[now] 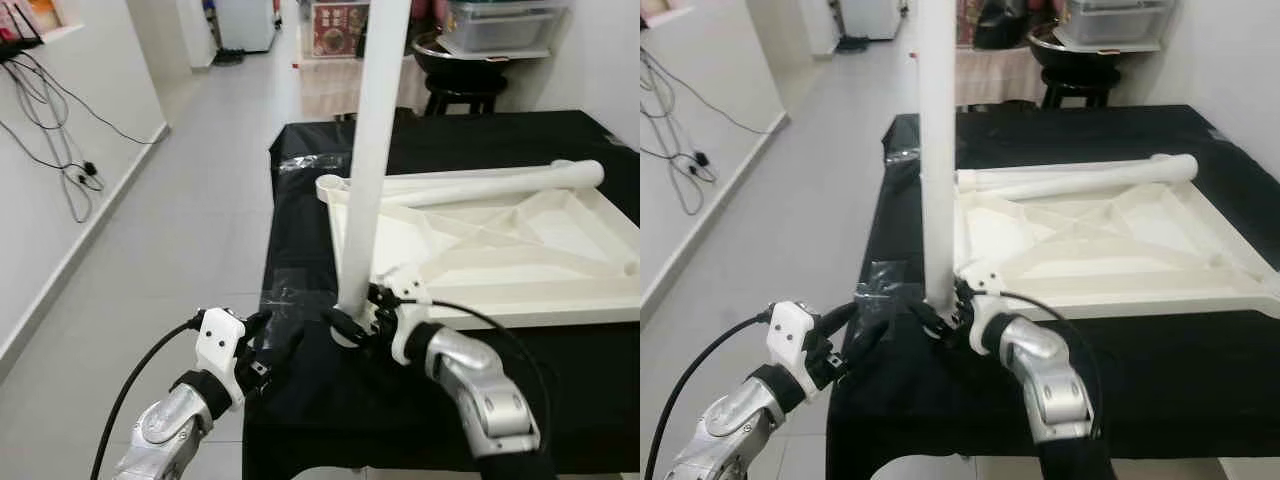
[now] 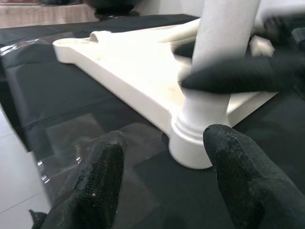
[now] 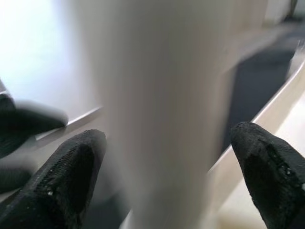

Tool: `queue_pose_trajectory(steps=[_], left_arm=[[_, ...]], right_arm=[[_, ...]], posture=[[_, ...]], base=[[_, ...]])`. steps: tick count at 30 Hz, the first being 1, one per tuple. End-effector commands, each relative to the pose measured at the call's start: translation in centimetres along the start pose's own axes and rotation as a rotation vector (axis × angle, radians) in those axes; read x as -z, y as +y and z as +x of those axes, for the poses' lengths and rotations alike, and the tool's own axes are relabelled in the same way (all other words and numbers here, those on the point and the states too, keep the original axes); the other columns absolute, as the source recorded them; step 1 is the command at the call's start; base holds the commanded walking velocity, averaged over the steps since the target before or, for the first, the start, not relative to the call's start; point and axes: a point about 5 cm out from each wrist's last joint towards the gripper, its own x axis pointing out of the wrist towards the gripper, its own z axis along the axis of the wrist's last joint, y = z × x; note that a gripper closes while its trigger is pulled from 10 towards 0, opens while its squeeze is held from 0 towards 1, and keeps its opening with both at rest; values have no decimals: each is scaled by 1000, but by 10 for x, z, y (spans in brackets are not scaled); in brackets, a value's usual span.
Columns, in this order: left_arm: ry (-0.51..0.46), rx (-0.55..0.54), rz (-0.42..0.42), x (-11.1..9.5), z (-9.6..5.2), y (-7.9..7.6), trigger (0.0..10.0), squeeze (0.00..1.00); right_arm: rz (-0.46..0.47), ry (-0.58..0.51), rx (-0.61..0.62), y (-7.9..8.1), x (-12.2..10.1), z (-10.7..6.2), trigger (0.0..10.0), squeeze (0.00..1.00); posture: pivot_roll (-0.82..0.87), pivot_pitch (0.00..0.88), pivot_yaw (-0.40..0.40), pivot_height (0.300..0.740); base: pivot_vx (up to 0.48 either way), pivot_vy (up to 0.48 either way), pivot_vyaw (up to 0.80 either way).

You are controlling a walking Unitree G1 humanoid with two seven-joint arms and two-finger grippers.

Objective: Building children table

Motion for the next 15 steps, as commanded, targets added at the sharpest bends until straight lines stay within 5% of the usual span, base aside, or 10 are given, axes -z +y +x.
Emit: queue_pose_trajectory(steps=[1, 2, 8, 10, 15], left_arm=[[21, -4, -7, 5, -2, 0, 10000, 0], [20, -3, -7, 6, -2, -1, 10000, 0], [19, -3, -7, 6, -2, -2, 10000, 0], [19, -5, -3, 7, -2, -3, 10000, 0], [18, -9, -1, 7, -3, -6, 10000, 0]], right_arm=[[-17, -8, -72, -1, -2, 2, 10000, 1000], [-51, 4, -149, -12, -9, 7, 10000, 8], [-82, 42, -296, -28, -22, 15, 10000, 0], [-5, 68, -411, -36, -30, 26, 10000, 0], [33, 104, -420, -39, -29, 34, 9765, 0]], posture=[[-115, 94, 17, 740], [-110, 90, 13, 740], [-97, 85, 6, 740], [-76, 81, -12, 740], [-59, 83, -20, 740]], base=[[0, 0, 0], [0, 0, 0], [0, 0, 0], [0, 0, 0], [0, 0, 0]])
